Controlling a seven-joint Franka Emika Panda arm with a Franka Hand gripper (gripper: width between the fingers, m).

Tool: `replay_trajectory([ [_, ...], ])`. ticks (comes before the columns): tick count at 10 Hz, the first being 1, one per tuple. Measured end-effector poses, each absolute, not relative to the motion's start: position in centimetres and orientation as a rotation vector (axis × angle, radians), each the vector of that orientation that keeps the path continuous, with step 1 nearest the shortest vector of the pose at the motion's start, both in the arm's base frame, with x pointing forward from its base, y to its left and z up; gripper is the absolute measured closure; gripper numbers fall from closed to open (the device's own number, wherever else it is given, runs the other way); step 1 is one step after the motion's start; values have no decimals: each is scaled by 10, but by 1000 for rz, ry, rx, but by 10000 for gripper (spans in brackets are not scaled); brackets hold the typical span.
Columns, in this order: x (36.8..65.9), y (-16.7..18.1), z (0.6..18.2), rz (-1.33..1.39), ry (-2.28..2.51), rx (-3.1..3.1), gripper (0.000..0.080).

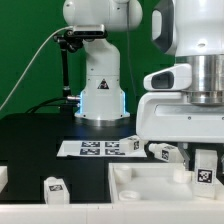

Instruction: Assemble one leg

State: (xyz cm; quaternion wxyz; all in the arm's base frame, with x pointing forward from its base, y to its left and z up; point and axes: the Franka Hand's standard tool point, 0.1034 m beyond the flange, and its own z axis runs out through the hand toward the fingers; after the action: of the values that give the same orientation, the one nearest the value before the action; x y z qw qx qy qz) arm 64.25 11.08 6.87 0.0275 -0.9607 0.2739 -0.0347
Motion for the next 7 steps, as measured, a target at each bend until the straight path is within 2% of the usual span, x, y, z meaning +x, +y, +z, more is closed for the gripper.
replay_trajectory([
  [4,640,111,68,-34,1799,-2463,515],
  [7,640,110,67,7,2072,-2205,514],
])
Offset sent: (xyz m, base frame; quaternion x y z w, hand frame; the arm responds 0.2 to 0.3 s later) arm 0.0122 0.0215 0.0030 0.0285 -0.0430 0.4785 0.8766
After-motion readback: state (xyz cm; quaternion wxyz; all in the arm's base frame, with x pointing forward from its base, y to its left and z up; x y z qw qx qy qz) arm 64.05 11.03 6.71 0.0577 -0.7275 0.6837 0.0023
